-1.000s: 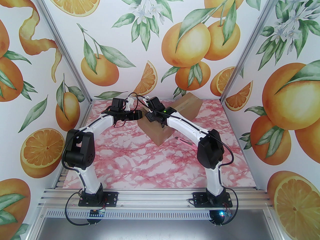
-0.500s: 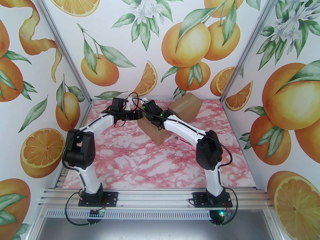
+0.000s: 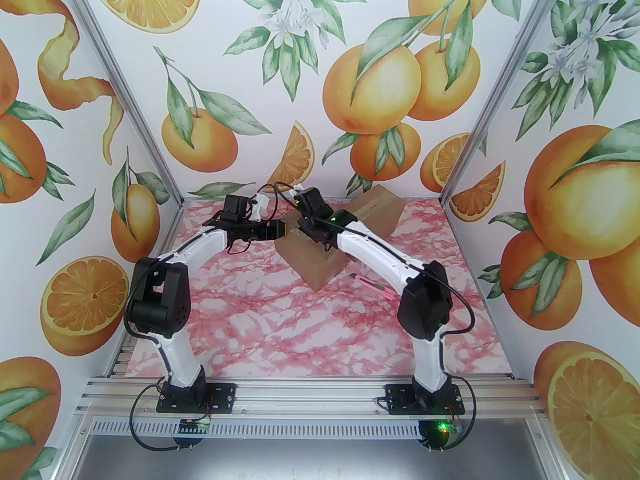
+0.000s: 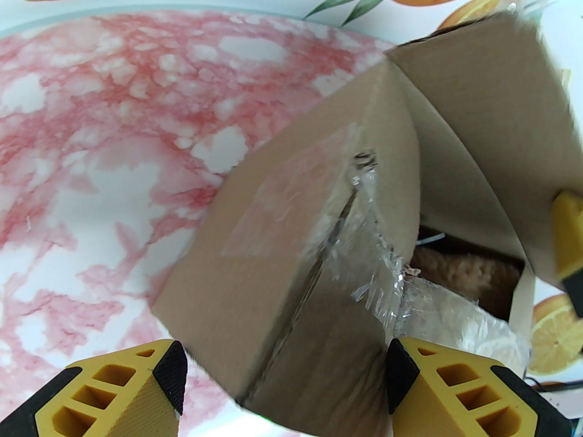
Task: Unpack the express box
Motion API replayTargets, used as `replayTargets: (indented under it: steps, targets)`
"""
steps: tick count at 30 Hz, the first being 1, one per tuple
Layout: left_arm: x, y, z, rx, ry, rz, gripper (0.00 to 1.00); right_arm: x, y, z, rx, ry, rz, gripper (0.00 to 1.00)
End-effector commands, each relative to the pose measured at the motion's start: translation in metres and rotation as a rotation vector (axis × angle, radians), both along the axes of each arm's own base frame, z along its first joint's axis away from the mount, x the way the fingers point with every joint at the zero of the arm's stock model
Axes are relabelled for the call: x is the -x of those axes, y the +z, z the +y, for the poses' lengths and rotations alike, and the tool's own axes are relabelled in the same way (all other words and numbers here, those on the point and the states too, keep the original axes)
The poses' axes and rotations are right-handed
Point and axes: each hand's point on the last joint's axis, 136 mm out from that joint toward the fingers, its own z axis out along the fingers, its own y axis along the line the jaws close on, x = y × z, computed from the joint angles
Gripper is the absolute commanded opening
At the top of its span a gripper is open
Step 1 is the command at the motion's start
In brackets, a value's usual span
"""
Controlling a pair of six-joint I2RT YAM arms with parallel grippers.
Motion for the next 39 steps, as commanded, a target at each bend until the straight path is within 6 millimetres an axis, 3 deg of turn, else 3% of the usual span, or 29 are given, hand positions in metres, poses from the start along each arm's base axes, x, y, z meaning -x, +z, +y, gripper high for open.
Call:
replayTargets:
  steps: [1, 6, 13, 17, 19, 26, 30, 34, 39]
  targets:
    - [0.014, -0.061, 0.030, -0.151, 0.056, 0.157, 0.75, 0.003, 0.030, -0.005, -0.098, -0.004, 0.010, 0.20]
    - [0.006, -0.042, 0.027, -0.143, 0.051, 0.121, 0.75, -0.003, 0.016, -0.007, -0.212, -0.015, 0.142, 0.20]
    - [-0.017, 0.040, 0.023, -0.112, 0.116, 0.032, 0.77, 0.005, 0.015, -0.005, -0.376, -0.088, 0.244, 0.19]
    - [-0.021, 0.070, 0.018, -0.176, 0.157, 0.039, 0.78, 0.008, 0.014, -0.002, -0.441, -0.103, 0.285, 0.21]
    - [-0.019, 0.075, 0.016, -0.202, 0.170, 0.059, 0.78, 0.008, 0.016, -0.001, -0.456, -0.092, 0.271, 0.37]
    - [-0.008, 0.098, 0.006, -0.207, 0.248, 0.058, 0.79, 0.015, 0.041, -0.008, -0.488, -0.053, 0.164, 0.66]
    - [0.000, 0.101, -0.002, -0.256, 0.280, 0.074, 0.80, 0.016, 0.042, -0.013, -0.460, -0.055, 0.159, 0.69]
    - [0.007, 0.087, 0.004, -0.306, 0.407, 0.143, 0.81, 0.020, 0.042, -0.016, -0.477, -0.049, 0.137, 0.72]
    - [0.004, 0.100, -0.011, -0.336, 0.440, 0.085, 0.83, 0.026, 0.042, -0.016, -0.506, -0.041, 0.125, 0.74]
